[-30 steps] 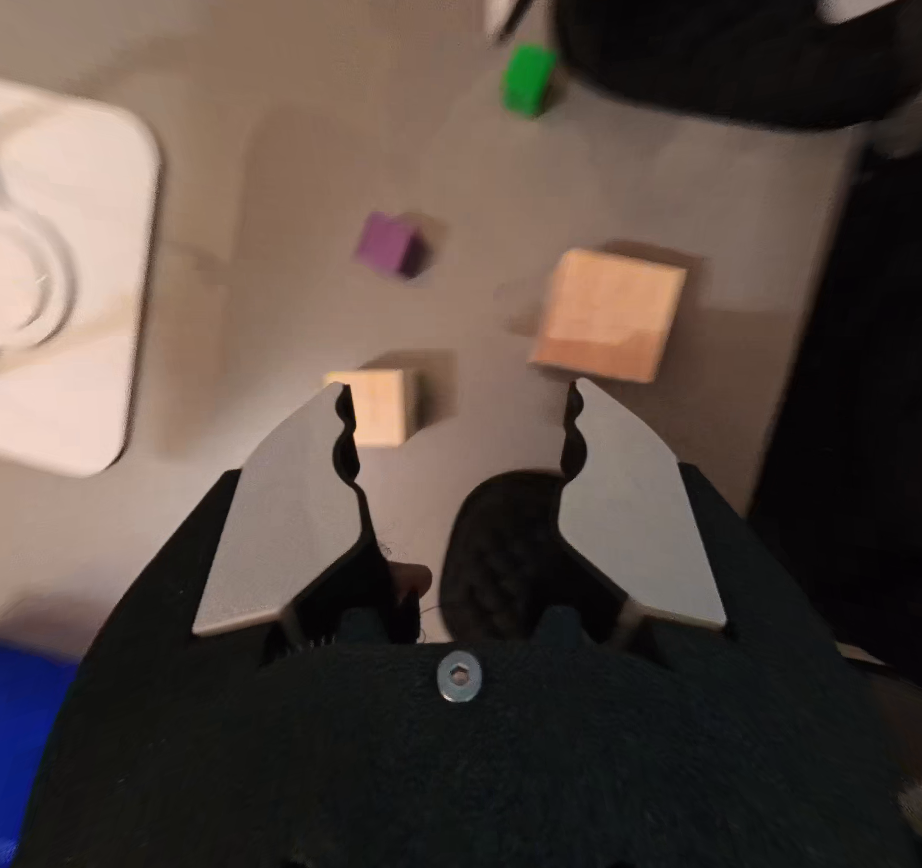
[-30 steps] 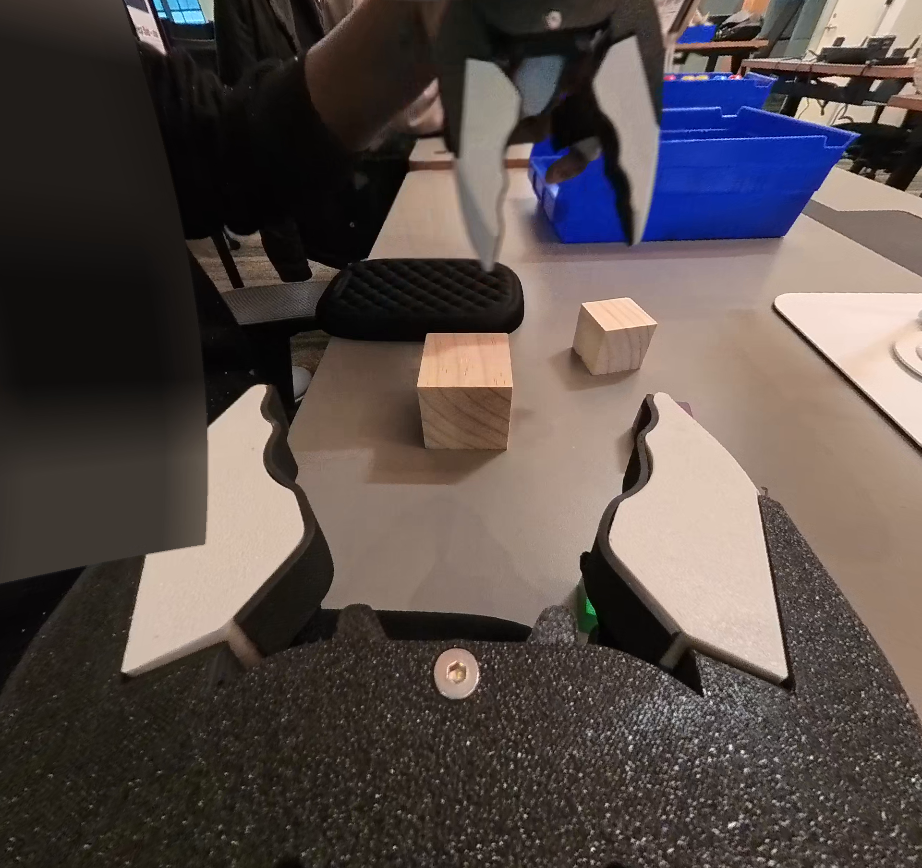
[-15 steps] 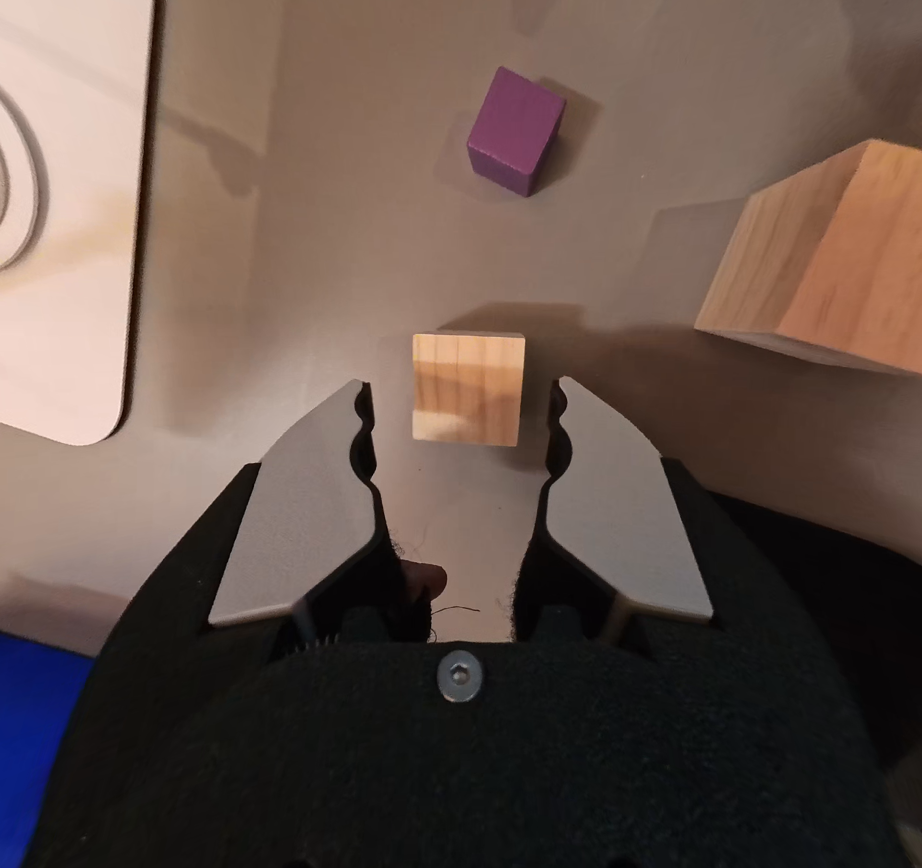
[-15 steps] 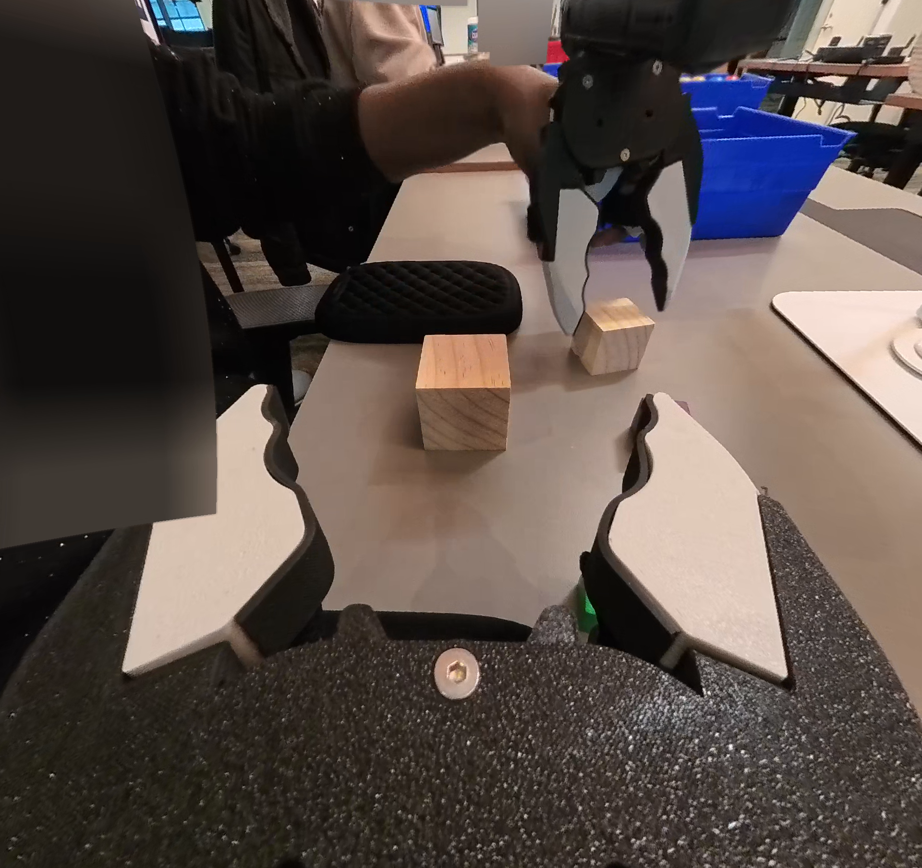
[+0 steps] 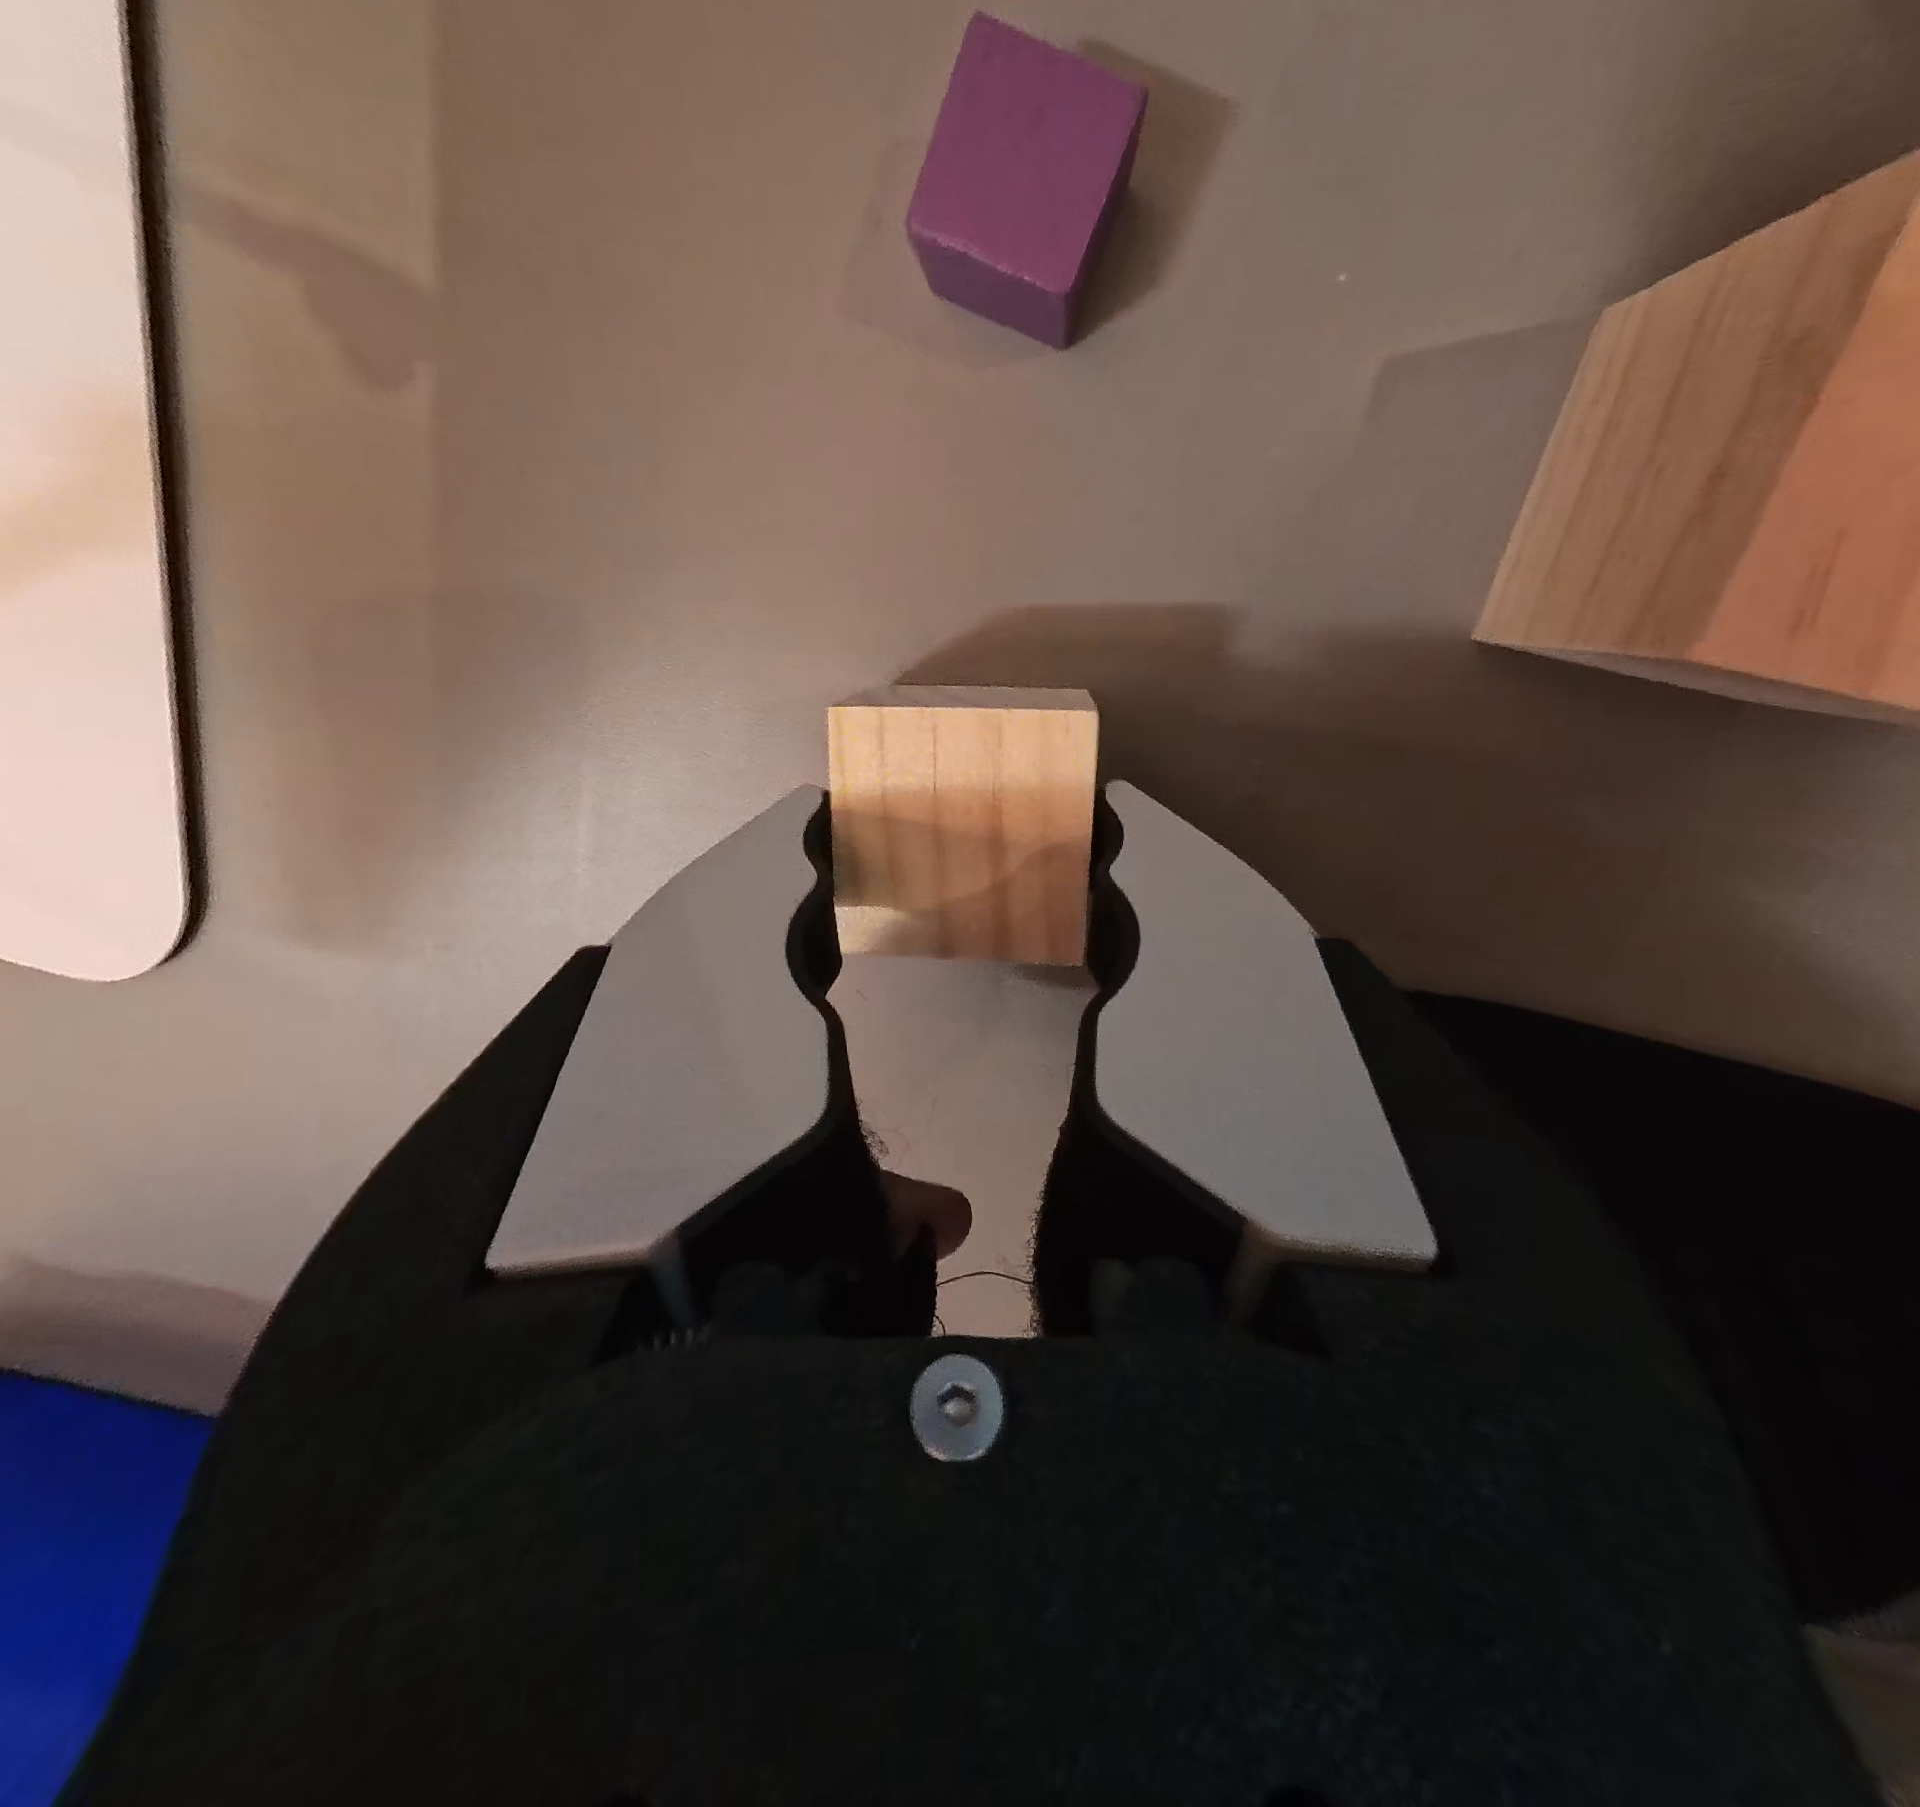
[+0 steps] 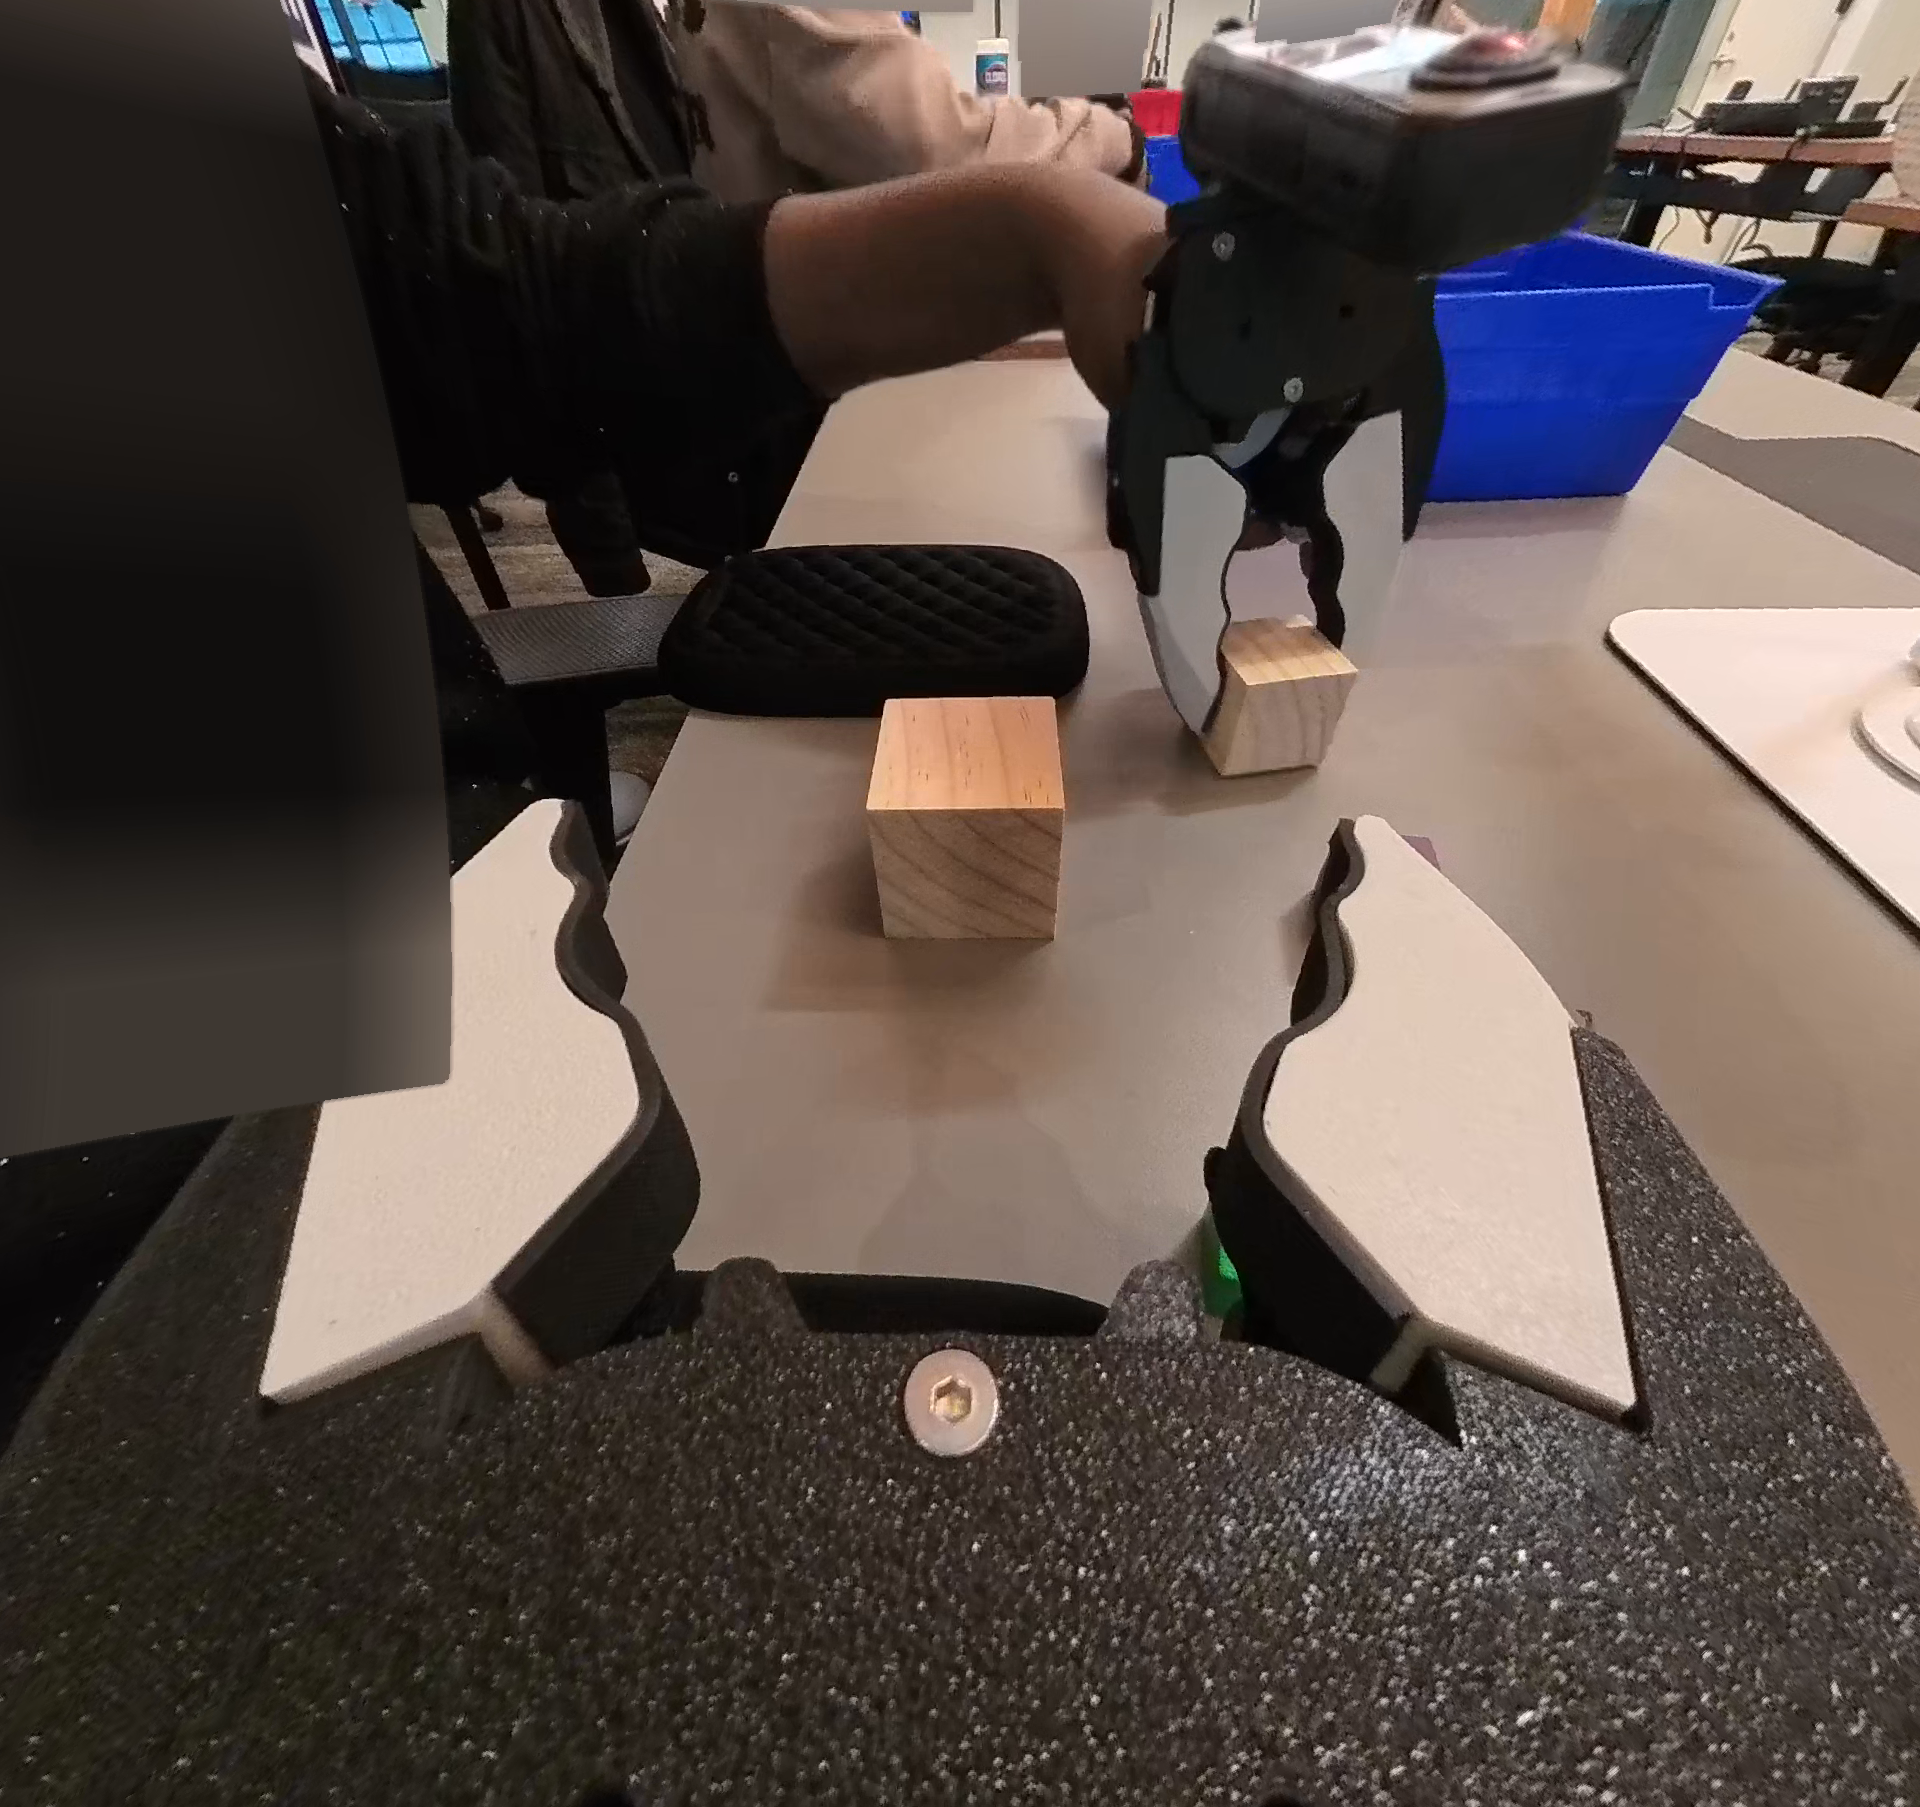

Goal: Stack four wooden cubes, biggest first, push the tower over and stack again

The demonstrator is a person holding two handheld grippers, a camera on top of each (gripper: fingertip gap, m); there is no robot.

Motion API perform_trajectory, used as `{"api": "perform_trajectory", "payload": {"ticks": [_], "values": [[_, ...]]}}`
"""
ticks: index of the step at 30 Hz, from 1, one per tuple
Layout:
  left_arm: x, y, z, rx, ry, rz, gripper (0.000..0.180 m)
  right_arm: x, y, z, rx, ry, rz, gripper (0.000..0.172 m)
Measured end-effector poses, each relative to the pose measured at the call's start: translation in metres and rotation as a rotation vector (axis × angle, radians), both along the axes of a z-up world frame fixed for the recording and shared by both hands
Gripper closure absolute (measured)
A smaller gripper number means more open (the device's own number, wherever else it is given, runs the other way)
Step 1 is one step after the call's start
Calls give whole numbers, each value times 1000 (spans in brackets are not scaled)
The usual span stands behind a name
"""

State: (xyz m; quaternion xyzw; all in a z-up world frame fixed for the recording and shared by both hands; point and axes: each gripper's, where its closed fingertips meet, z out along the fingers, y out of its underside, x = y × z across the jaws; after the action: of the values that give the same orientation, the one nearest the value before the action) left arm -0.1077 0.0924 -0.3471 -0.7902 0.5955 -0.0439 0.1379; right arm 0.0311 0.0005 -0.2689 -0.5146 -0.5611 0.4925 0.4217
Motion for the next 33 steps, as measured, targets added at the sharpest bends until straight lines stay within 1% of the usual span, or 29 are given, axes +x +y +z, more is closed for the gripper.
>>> {"api": "perform_trajectory", "payload": {"ticks": [2, 5, 9, 12, 15, 19, 27, 33], "values": [[4, -3, 9, 1, -21, -9, 136, 0, 0, 0, -2, -1, 2, 45], [14, -13, 32, -6, -56, -48, 136, 0, 0, 0, -3, 0, 3, 46], [35, -35, 64, -12, -88, -109, 135, 0, 0, 0, -2, 2, 3, 46], [54, -56, 78, -16, -107, -148, 136, 0, 0, 1, -1, 5, 1, 47], [68, -75, 79, -10, -80, -185, 136, 0, 0, 0, 0, 4, 1, 47], [81, -90, 71, -12, -56, -209, 136, 0, 0, 0, 6, 1, 1, 47], [81, -90, 57, -2, -25, -201, 135, 0, 0, 0, 7, 1, 0, 48], [79, -91, 52, -7, -13, -201, 136, 0, -1, 0, 7, 4, 2, 48]]}}
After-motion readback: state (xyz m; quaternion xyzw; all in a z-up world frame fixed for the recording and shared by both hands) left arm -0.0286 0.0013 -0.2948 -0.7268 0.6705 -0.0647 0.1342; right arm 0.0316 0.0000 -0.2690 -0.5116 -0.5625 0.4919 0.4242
